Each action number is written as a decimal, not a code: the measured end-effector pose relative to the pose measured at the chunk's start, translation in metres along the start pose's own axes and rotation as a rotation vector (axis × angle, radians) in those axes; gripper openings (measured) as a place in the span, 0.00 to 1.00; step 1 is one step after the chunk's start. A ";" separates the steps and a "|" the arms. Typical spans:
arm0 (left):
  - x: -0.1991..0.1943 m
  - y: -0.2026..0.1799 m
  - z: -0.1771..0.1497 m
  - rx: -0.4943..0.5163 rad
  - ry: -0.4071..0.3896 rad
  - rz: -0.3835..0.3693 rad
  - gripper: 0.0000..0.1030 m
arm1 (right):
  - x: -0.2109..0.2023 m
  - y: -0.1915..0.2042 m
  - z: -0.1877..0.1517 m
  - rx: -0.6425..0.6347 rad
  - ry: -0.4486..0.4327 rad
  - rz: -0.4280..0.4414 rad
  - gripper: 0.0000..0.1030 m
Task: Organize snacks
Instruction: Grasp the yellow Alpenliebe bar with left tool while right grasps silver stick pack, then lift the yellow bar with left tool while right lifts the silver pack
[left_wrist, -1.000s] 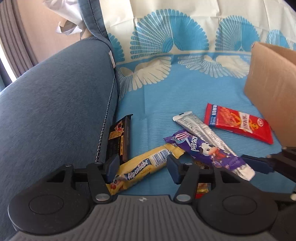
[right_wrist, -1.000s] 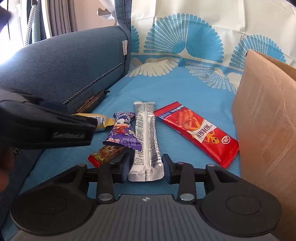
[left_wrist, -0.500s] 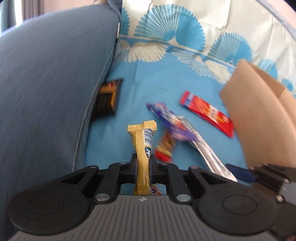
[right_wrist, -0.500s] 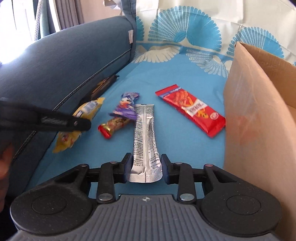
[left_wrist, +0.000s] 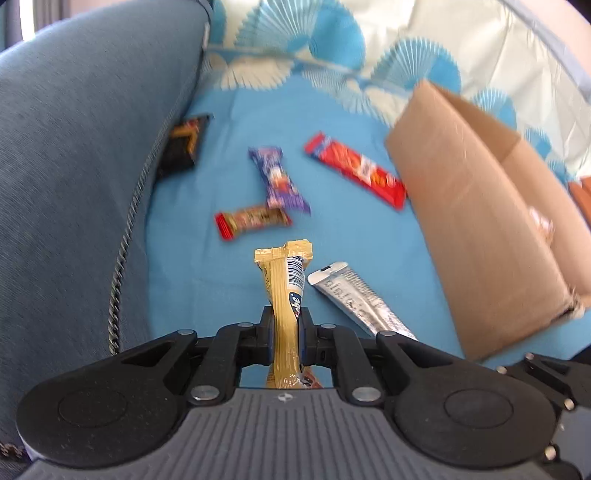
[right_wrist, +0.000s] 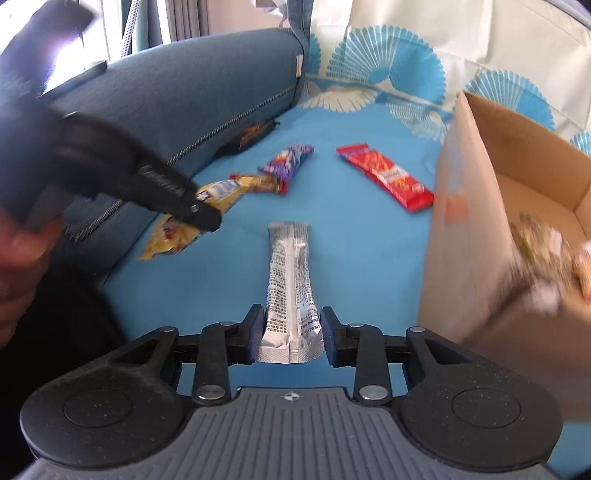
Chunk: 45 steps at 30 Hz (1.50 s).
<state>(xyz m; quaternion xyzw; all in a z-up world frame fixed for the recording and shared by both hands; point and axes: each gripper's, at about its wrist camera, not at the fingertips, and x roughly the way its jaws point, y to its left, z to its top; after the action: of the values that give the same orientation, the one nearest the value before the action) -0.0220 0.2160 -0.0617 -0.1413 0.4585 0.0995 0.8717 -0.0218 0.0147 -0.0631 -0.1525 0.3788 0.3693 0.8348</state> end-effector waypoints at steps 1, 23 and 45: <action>0.004 -0.001 0.000 0.005 0.024 -0.010 0.12 | -0.003 0.001 -0.004 0.002 0.004 0.004 0.34; 0.029 0.010 0.002 -0.055 0.135 -0.079 0.29 | 0.033 -0.004 -0.011 0.008 -0.040 0.028 0.30; 0.028 0.009 0.001 -0.048 0.135 -0.069 0.32 | 0.030 -0.009 -0.014 0.035 -0.029 -0.050 0.29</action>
<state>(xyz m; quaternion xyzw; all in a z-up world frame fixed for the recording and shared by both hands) -0.0080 0.2257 -0.0861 -0.1842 0.5087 0.0705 0.8381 -0.0096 0.0159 -0.0949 -0.1422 0.3692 0.3437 0.8517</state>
